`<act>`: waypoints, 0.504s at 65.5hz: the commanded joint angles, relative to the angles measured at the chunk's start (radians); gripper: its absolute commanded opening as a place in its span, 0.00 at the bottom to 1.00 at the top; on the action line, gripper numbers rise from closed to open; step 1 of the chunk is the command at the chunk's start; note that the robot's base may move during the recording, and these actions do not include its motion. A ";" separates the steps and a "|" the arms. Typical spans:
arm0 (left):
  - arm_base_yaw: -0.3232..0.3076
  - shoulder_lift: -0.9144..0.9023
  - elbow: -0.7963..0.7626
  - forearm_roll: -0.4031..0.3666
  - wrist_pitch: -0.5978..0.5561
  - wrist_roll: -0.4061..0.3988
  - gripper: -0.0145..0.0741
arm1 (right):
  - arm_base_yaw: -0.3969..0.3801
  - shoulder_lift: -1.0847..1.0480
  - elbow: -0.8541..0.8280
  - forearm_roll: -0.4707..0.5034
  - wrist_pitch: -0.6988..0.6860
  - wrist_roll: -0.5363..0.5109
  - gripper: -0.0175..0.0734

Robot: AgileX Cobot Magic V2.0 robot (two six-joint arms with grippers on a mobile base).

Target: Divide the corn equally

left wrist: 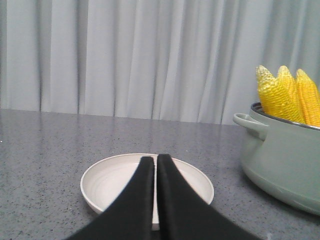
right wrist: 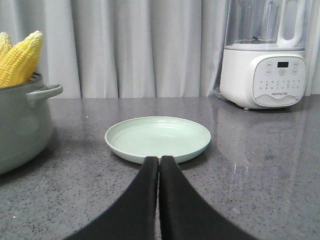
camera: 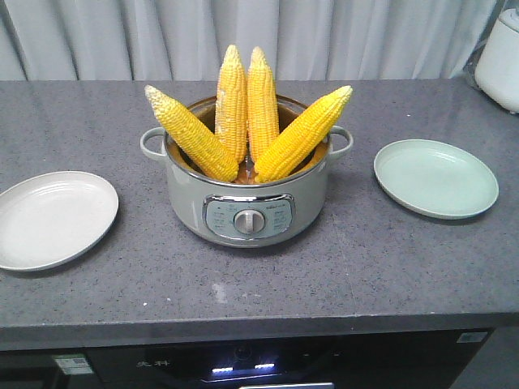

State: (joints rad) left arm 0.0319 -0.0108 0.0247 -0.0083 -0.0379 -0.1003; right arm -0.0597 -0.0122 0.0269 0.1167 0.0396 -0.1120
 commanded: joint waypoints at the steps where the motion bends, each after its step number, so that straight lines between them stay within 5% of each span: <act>1: -0.004 -0.016 -0.017 -0.001 -0.076 -0.012 0.16 | -0.006 -0.008 0.008 -0.004 -0.073 -0.008 0.19; 33: -0.004 -0.016 -0.017 -0.001 -0.076 -0.012 0.16 | -0.006 -0.008 0.008 -0.004 -0.073 -0.008 0.19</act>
State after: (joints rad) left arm 0.0319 -0.0108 0.0247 -0.0083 -0.0379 -0.1003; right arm -0.0597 -0.0122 0.0269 0.1167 0.0396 -0.1120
